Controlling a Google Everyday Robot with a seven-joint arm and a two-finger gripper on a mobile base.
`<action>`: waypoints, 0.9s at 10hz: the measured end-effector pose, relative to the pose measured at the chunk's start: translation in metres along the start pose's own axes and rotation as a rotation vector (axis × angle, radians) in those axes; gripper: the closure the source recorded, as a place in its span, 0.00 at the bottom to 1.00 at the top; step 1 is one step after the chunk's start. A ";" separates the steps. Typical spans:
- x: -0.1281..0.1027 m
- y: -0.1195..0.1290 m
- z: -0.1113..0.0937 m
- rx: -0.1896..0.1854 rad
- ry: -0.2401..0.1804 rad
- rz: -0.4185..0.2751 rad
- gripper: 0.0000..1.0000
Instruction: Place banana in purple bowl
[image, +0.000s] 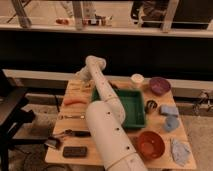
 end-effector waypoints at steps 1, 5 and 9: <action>0.000 0.000 0.000 0.000 0.000 0.000 0.35; 0.000 0.000 0.000 0.000 0.000 0.000 0.36; 0.000 0.000 0.000 -0.001 0.000 -0.001 0.64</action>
